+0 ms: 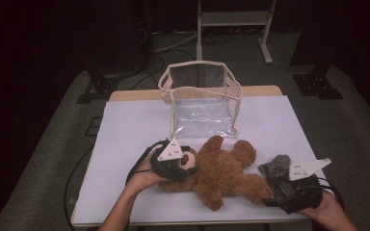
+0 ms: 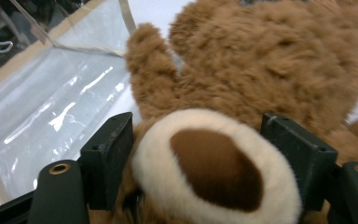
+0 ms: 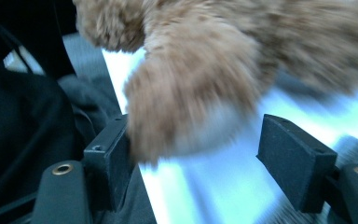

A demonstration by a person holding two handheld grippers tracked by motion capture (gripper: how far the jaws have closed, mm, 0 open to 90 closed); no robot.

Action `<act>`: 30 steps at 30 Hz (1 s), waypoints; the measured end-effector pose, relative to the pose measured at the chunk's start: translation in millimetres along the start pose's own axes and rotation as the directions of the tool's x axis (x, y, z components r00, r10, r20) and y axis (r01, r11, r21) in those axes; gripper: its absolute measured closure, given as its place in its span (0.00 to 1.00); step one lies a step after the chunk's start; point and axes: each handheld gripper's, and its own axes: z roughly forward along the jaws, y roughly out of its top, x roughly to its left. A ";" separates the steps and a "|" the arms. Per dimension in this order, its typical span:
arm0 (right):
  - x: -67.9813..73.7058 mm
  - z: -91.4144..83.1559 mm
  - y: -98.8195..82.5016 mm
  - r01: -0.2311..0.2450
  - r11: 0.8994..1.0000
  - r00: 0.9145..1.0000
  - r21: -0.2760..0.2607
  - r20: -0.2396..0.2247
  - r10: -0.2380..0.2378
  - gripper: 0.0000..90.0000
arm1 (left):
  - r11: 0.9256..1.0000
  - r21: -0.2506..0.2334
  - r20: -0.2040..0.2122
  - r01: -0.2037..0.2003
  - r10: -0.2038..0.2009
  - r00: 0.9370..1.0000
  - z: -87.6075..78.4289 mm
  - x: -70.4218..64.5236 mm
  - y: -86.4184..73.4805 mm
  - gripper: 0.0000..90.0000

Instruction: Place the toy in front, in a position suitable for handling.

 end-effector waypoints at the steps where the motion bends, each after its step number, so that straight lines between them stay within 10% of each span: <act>1: -3.2 -8.0 -3.4 -0.019 1.000 1.000 -0.025 0.011 0.019 0.30 | 1.000 0.000 0.000 0.000 0.000 1.000 0.0 0.0 0.0 0.29; 6: -28.3 -36.6 -16.4 -0.090 0.994 0.979 -0.067 0.175 0.101 0.31 | 0.999 -0.044 0.025 -0.002 0.003 1.000 -8.6 1.4 -0.4 0.28; 11: -51.3 -43.2 -21.4 -0.136 0.987 0.961 -0.080 0.232 0.151 0.35 | 0.998 -0.050 0.011 -0.034 0.035 0.999 -21.4 3.5 3.0 0.26; 16: -79.9 -22.0 -26.7 -0.186 0.982 0.949 0.017 0.261 0.175 0.35 | 1.000 -0.008 -0.014 -0.027 0.026 1.000 -28.0 13.2 -4.3 0.15; 22: -87.1 7.1 -28.6 -0.165 0.982 0.955 0.093 0.262 0.136 0.34 | 0.999 -0.001 0.018 0.050 -0.050 0.999 -25.7 26.5 -18.1 0.15; 30: -75.5 13.5 -39.6 -0.110 0.992 0.938 0.058 0.337 0.084 0.50 | 0.998 -0.007 0.069 0.067 -0.066 0.995 -23.7 16.9 -24.6 0.25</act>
